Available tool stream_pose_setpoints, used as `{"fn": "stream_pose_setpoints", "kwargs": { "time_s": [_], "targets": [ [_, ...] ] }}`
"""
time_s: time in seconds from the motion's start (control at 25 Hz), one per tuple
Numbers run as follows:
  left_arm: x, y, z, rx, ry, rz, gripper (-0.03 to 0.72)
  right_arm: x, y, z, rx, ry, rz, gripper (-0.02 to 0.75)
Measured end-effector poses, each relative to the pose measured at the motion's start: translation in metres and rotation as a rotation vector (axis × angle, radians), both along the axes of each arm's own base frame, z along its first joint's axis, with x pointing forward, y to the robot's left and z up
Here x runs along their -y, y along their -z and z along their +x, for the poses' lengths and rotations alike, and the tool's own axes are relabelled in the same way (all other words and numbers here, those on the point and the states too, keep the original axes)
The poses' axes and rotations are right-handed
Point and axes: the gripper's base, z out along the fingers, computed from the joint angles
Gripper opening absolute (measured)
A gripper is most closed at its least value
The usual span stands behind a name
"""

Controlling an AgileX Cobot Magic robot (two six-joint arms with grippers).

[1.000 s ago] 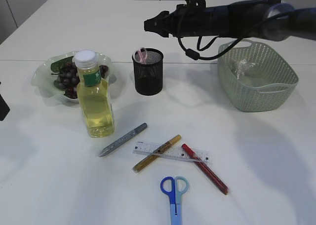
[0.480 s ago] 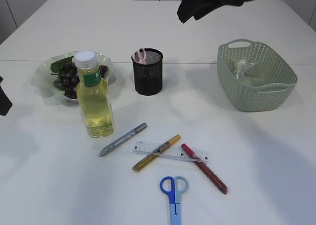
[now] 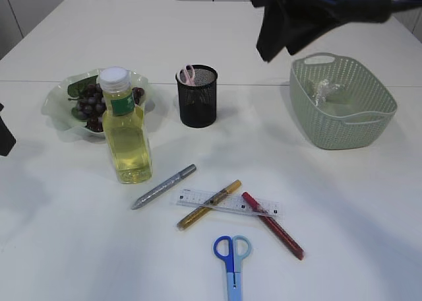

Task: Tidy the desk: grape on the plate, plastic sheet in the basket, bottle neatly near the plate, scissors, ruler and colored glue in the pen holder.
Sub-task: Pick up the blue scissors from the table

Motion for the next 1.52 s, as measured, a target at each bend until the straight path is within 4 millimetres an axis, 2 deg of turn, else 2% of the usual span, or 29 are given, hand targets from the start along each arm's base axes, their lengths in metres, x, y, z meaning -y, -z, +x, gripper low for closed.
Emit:
{"fn": "stream_pose_setpoints", "kwargs": {
  "time_s": [0.36,0.6,0.68,0.88,1.12,1.24,1.52],
  "targets": [
    [0.0,0.0,0.0,-0.003,-0.001,-0.004,0.362,0.003,0.053,-0.034,-0.264,0.173,0.01,0.321],
    [0.002,0.0,-0.002,-0.024,-0.002,-0.021,0.363,-0.019,0.088,-0.059,-0.433,0.239,-0.016,0.321],
    [0.002,0.0,-0.002,-0.02,-0.003,-0.026,0.362,-0.03,0.1,-0.061,-0.48,0.285,-0.035,0.321],
    [0.003,-0.002,0.003,0.038,-0.015,-0.044,0.362,-0.055,0.141,-0.048,-0.526,0.392,-0.053,0.321],
    [0.004,-0.003,0.004,0.046,-0.02,-0.057,0.362,-0.07,0.198,-0.033,-0.608,0.446,-0.145,0.321],
    [0.005,-0.003,0.004,0.044,-0.023,-0.069,0.362,-0.073,0.212,-0.029,-0.61,0.456,-0.149,0.33],
    [0.006,-0.003,0.004,0.043,-0.024,-0.077,0.362,-0.079,0.23,-0.021,-0.597,0.486,-0.115,0.367]
  ]
}}
